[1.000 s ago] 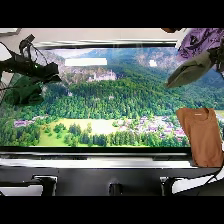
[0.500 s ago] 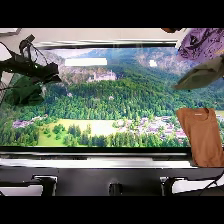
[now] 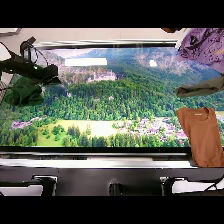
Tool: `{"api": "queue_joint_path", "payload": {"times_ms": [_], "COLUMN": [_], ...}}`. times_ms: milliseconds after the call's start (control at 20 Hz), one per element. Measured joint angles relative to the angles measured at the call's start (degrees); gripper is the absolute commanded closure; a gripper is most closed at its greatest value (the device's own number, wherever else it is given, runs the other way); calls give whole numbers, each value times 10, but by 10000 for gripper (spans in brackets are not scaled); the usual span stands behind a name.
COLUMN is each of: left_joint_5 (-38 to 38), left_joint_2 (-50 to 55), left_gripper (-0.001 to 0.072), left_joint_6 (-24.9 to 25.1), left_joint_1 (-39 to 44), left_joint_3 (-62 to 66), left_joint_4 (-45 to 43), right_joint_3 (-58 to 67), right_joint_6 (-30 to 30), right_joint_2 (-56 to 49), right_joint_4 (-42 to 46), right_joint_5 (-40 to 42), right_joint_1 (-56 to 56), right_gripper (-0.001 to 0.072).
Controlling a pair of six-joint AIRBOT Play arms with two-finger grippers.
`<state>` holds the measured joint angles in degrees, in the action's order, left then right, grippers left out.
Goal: Fold the clothes and pants, and hang the long-sleeved shirts on hangers.
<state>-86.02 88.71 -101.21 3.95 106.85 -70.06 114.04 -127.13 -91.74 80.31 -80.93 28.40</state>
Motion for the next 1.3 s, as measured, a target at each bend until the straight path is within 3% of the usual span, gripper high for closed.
{"api": "queue_joint_path", "payload": {"times_ms": [450,900,1300], "left_joint_5": [-2,-1,-1], "left_joint_2": [-2,-2,-2], "left_gripper": [691,691,691], "left_joint_6": [0,0,-8], "left_joint_1": [0,0,0], "left_joint_3": [0,0,0], "left_joint_4": [0,0,0], "right_joint_3": [-125,-370,-520], "right_joint_6": [43,117,132], "right_joint_2": [87,202,234], "right_joint_4": [77,43,105], "right_joint_5": [-63,-12,6], "right_joint_1": [24,128,139], "right_gripper": [686,685,685]}}
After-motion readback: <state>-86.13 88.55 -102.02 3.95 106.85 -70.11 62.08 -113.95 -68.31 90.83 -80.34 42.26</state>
